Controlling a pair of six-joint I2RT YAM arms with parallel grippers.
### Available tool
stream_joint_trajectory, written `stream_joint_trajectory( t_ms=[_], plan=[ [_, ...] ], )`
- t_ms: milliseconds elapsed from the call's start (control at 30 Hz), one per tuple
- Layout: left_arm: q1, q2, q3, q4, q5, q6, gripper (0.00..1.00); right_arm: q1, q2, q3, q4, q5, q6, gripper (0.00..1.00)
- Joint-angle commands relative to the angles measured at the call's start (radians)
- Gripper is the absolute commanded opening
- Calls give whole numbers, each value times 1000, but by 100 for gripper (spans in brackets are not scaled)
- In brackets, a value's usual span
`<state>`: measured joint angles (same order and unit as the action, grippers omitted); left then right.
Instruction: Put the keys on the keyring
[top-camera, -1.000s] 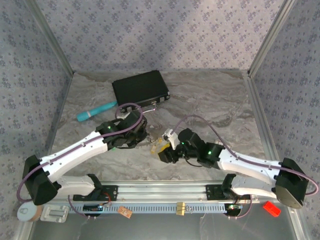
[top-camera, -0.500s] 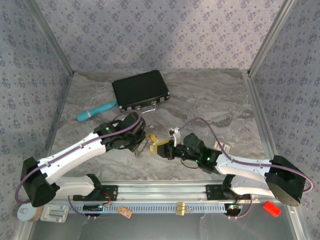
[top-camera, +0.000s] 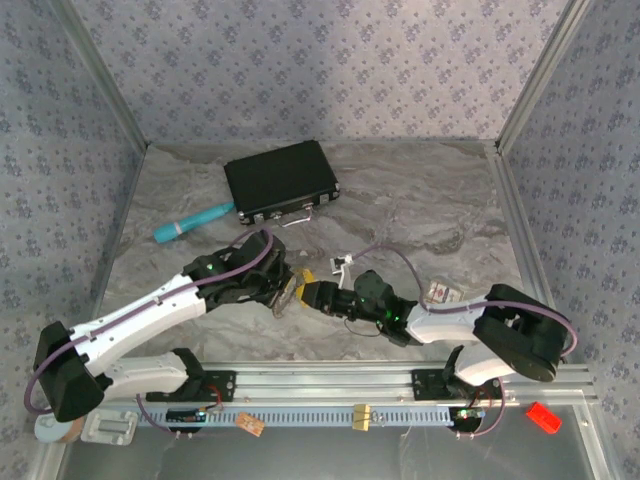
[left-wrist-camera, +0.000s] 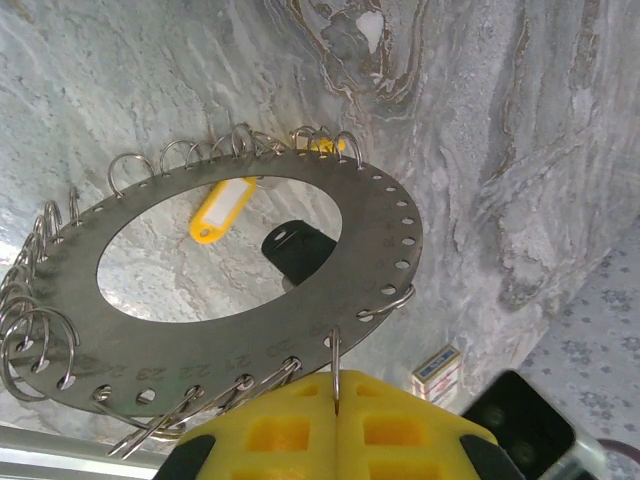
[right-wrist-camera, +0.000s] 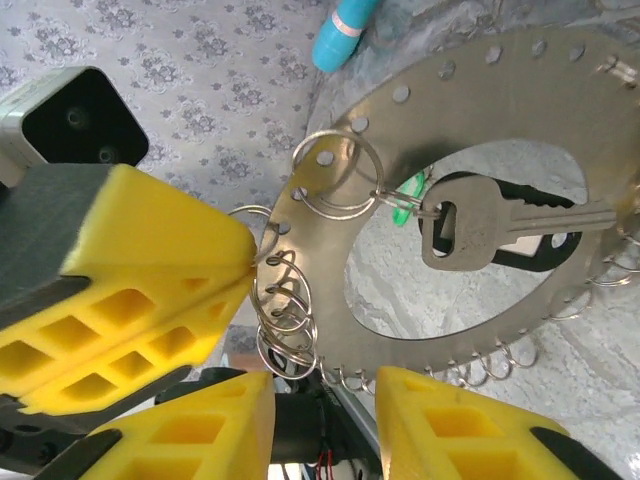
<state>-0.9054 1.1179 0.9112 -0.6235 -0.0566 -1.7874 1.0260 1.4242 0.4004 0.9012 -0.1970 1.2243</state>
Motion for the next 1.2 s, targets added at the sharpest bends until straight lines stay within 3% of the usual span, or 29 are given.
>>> stream_joint_trajectory(
  t_ms=[0,567,1167],
  plan=[
    [-8,-27,-15,33,31,-127,0,8,11,0,122,-9,49,35],
    [-10,-38,-35,59,47,-153,0,-5,152,25,275,-27,96,32],
    [-14,-29,-31,61,51,-162,0,-31,194,39,358,-41,113,24]
  ],
)
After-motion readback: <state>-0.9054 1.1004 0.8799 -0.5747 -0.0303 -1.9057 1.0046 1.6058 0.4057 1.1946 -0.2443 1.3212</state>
